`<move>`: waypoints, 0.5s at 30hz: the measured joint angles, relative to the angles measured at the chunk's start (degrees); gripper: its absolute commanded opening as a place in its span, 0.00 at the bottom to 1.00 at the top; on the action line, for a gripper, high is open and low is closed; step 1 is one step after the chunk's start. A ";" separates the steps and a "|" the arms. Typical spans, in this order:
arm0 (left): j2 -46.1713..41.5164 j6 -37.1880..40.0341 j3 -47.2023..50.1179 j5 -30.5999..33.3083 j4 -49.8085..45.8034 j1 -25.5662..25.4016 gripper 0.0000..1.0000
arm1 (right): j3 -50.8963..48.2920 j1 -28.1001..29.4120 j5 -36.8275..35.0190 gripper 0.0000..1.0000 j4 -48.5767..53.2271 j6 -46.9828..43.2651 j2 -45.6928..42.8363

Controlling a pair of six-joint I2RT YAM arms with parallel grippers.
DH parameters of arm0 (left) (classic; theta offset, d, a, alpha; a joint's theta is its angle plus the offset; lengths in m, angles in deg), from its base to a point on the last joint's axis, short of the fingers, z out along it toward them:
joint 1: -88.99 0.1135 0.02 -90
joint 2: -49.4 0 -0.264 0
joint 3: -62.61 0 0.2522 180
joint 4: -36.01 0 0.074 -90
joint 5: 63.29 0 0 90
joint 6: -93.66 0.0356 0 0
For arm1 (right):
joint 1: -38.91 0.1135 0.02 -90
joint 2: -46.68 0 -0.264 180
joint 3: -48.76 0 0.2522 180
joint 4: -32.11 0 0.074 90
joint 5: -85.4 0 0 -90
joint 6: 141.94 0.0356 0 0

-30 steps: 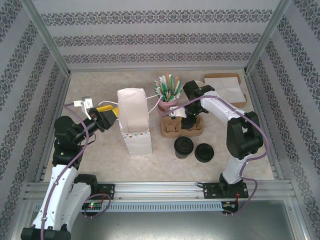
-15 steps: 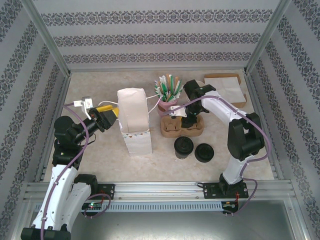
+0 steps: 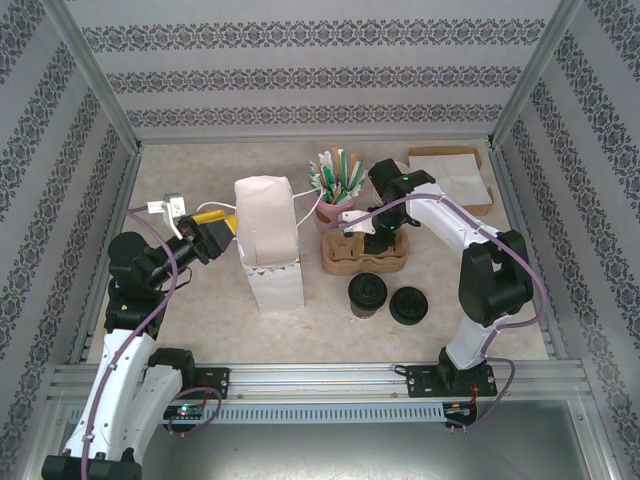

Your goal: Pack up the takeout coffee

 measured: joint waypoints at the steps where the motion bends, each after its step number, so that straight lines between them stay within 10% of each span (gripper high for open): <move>1: 0.00 -0.02 0.00 0.00 0.00 0.00 0.68 | -0.04 -0.11 0.44 0.34 -0.13 0.02 0.00; 15: 0.00 -0.02 0.00 0.04 0.00 0.00 0.70 | -1.40 -2.97 5.97 0.38 -1.99 4.11 -1.70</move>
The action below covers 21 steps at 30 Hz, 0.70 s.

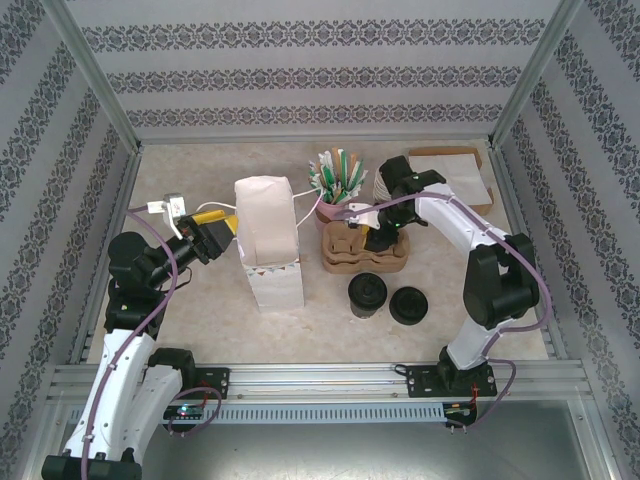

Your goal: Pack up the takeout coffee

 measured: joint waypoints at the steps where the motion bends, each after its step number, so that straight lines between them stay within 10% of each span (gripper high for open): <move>1: 0.00 0.00 0.00 0.00 0.00 0.00 0.70 | 0.02 -0.15 -0.22 0.38 0.22 0.02 0.04; 21: 0.07 1.09 -1.20 1.27 -0.39 0.00 0.70 | -0.04 -0.09 -0.85 0.34 0.26 1.33 -3.76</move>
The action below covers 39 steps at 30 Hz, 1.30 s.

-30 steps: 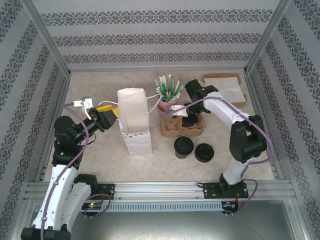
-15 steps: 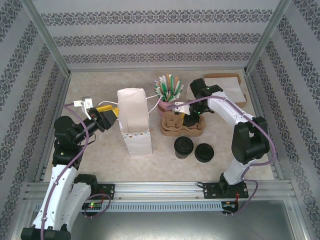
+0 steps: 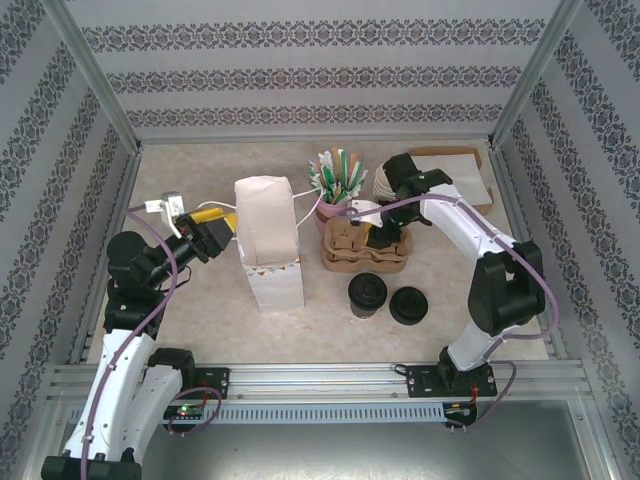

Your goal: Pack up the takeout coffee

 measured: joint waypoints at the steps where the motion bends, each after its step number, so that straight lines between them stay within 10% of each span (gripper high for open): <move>1: 0.00 0.07 -0.70 0.20 -0.24 0.00 0.70 | -0.48 0.07 -0.20 0.34 -0.48 0.28 -1.09; 23: 11.67 6.40 -27.10 18.82 -42.16 0.00 0.70 | -8.70 2.84 -6.99 0.33 -5.27 16.83 -22.43; 39: 4.72 -3.04 -15.06 11.85 -39.10 0.00 0.55 | -11.41 10.56 -13.14 0.28 -6.56 37.64 -32.06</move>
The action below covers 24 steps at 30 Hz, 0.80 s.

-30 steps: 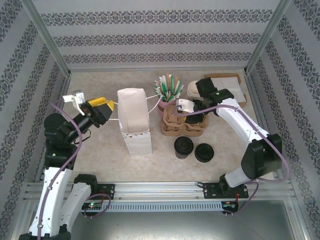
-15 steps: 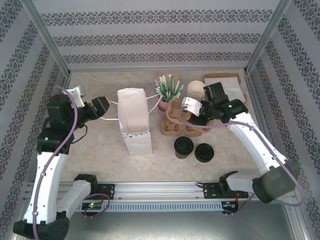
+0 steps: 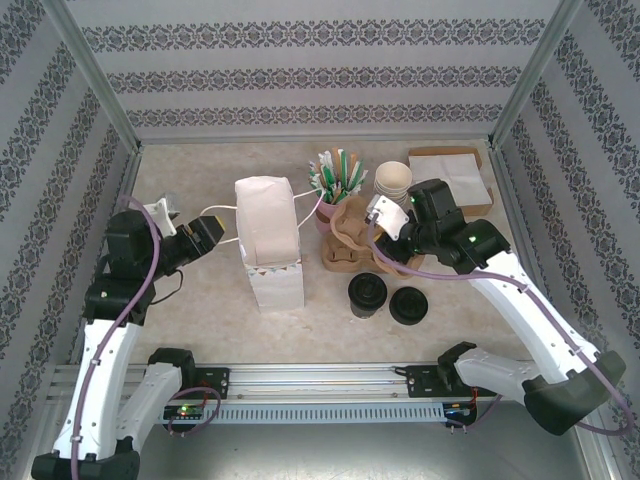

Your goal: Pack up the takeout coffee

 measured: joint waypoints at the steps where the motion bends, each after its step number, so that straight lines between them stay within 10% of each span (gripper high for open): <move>1: -0.52 -0.61 0.42 -0.50 0.39 0.00 0.55 | 0.00 0.48 -0.39 0.28 -0.15 0.96 -0.22; 24: -4.48 -12.02 5.84 -3.96 10.99 -8.83 0.52 | 4.35 5.68 -6.12 0.28 -0.98 25.79 0.70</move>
